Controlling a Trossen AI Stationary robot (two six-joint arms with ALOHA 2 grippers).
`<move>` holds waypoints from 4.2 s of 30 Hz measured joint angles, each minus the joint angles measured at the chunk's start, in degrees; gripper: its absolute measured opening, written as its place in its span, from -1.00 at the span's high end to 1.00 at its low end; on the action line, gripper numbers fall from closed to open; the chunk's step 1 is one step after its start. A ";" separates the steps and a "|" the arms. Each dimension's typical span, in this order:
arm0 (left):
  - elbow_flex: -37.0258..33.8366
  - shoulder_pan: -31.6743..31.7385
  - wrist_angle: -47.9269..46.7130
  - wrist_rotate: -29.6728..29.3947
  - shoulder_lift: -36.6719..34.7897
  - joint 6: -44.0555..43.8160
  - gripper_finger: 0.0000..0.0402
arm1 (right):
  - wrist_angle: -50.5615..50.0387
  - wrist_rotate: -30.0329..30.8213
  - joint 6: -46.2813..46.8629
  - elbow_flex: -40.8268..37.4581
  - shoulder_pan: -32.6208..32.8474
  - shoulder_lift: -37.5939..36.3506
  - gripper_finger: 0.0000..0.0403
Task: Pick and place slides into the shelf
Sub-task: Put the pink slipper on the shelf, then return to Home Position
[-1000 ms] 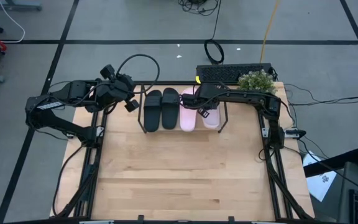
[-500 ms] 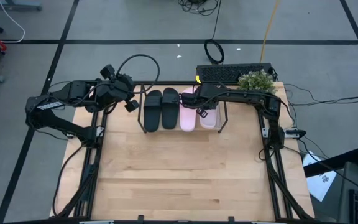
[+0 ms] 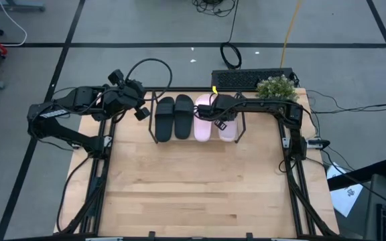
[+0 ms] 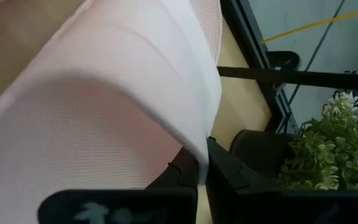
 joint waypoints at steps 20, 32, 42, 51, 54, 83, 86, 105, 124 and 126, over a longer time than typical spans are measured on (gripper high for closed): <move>0.00 0.00 0.00 -0.03 -0.01 0.00 0.21 | 4.84 -1.22 -1.75 -0.03 0.15 0.00 1.00; 0.00 0.00 0.00 -0.03 0.01 0.00 0.21 | 7.01 -6.38 -3.42 -0.01 0.07 0.04 0.78; 0.00 0.00 0.00 0.00 0.01 -0.01 0.21 | 7.13 -7.27 -3.31 -0.01 0.07 0.04 0.52; 0.00 0.01 0.00 0.00 0.02 0.00 0.21 | 6.89 -7.40 -3.28 -0.01 0.07 0.04 0.28; 0.00 -0.01 0.00 0.00 -0.01 -0.02 0.21 | 6.87 -7.46 -3.36 -0.01 0.07 0.04 0.22; 0.00 0.01 0.02 -0.03 0.01 -0.02 0.21 | 13.38 -12.62 -5.43 0.06 0.17 -12.32 0.11; 0.00 0.01 0.02 0.00 0.02 0.64 0.21 | 17.43 -14.82 -5.03 0.04 0.29 -15.34 0.11; 0.02 0.01 -4.45 1.64 -11.17 -7.60 0.21 | 38.51 -17.67 -21.97 0.04 4.67 -39.14 0.12; -22.96 -0.14 11.43 29.70 -39.54 -10.91 0.21 | 45.75 -20.46 -14.77 -24.18 10.42 -66.76 0.12; -28.29 -0.14 15.77 31.77 -41.80 -11.11 0.21 | 52.85 -23.61 -15.15 -31.09 11.24 -71.32 0.12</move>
